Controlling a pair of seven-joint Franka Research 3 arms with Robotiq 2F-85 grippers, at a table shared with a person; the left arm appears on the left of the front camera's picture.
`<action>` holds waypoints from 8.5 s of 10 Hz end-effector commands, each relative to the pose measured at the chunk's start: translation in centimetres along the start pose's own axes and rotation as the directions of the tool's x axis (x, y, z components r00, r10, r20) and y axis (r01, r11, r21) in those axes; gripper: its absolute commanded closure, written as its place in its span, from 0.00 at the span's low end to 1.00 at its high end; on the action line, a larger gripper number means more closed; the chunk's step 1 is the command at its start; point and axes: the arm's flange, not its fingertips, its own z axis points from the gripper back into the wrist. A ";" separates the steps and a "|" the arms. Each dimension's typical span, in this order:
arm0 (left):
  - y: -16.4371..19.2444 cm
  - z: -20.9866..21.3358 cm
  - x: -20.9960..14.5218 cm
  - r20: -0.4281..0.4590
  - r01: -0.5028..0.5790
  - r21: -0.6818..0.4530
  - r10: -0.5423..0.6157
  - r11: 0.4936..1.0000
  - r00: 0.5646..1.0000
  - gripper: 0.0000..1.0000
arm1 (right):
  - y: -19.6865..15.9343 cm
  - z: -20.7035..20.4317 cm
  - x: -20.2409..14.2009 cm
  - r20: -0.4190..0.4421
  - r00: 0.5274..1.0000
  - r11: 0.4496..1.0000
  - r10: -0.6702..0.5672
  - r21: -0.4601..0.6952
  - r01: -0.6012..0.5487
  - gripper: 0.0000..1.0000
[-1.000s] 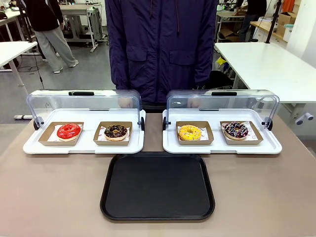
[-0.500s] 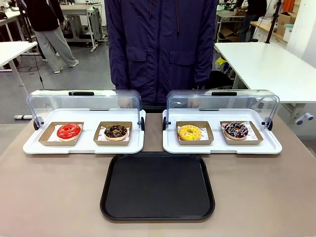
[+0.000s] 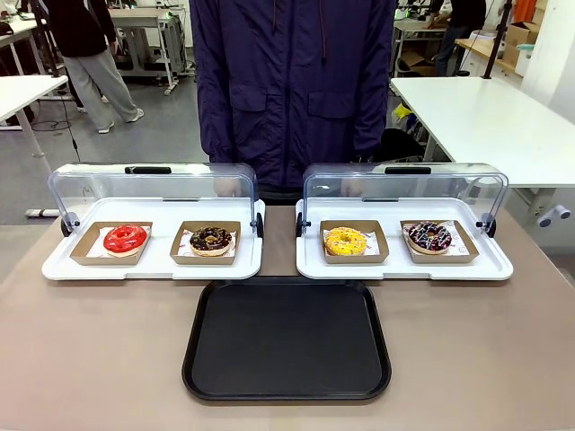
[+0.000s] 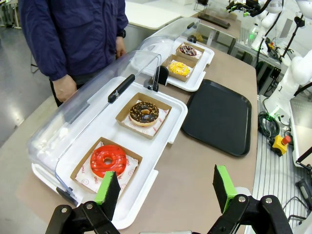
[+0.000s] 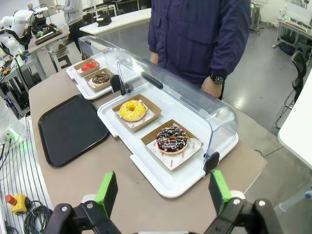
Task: Move the fourth donut from the left to the tray.
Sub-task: Pick up the Paper togo box containing the Donut indicated by the person and place it on the Handle tray.
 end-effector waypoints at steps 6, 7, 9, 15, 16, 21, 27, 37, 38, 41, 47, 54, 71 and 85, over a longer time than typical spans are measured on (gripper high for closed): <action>-0.1 0.2 0.2 0.001 0.002 -0.006 -0.002 1.000 1.000 0.00 | -0.4 -0.1 0.1 0.031 0.999 1.000 0.026 -0.003 -0.026 0.00; -0.1 0.2 0.2 0.001 0.002 -0.006 -0.002 1.000 1.000 0.00 | -0.4 -0.1 0.1 0.031 0.999 1.000 0.026 -0.003 -0.026 0.00; -0.1 0.2 0.2 0.001 0.002 -0.006 -0.002 1.000 1.000 0.00 | -0.4 -0.1 0.1 0.031 0.999 1.000 0.026 -0.003 -0.026 0.00; -0.1 0.2 0.2 0.001 0.002 -0.006 -0.002 1.000 1.000 0.00 | -0.4 -0.1 0.1 0.031 0.999 1.000 0.026 -0.003 -0.026 0.00; -0.1 0.2 0.2 0.001 0.002 -0.006 -0.002 1.000 1.000 0.00 | -0.4 -0.1 0.1 0.031 0.999 1.000 0.026 -0.003 -0.026 0.00; -0.1 0.2 0.2 0.001 0.002 -0.006 -0.002 1.000 1.000 0.00 | -0.4 -0.1 0.1 0.031 0.999 1.000 0.026 -0.003 -0.026 0.00; -0.1 0.2 0.2 0.001 0.002 -0.006 -0.002 1.000 1.000 0.00 | -0.4 -0.1 0.1 0.031 0.999 1.000 0.026 -0.003 -0.026 0.00; -0.1 0.2 0.2 0.001 0.002 -0.006 -0.002 1.000 1.000 0.00 | -0.4 -0.1 0.1 0.031 0.999 1.000 0.026 -0.003 -0.026 0.00; -0.1 0.2 0.2 0.001 0.002 -0.006 -0.002 1.000 1.000 0.00 | -0.4 -0.1 0.1 0.031 0.999 1.000 0.026 -0.003 -0.026 0.00; -0.1 0.2 0.2 0.001 0.002 -0.006 -0.002 1.000 1.000 0.00 | -0.4 -0.1 0.1 0.031 0.999 1.000 0.026 -0.003 -0.026 0.00; -0.1 0.2 0.2 0.001 0.002 -0.006 -0.002 1.000 1.000 0.00 | -0.4 -0.1 0.1 0.031 0.999 1.000 0.026 -0.003 -0.026 0.00; -0.1 0.2 0.2 0.001 0.002 -0.006 -0.002 1.000 1.000 0.00 | -0.4 -0.1 0.1 0.031 0.999 1.000 0.026 -0.003 -0.026 0.00; -0.1 0.2 0.2 0.001 0.002 -0.006 -0.002 1.000 1.000 0.00 | -0.4 -0.1 0.1 0.031 0.999 1.000 0.026 -0.003 -0.026 0.00; -0.1 0.2 0.2 0.001 0.002 -0.006 -0.002 1.000 1.000 0.00 | 8.9 -23.8 4.2 -0.613 0.518 0.792 0.596 0.342 -0.506 0.00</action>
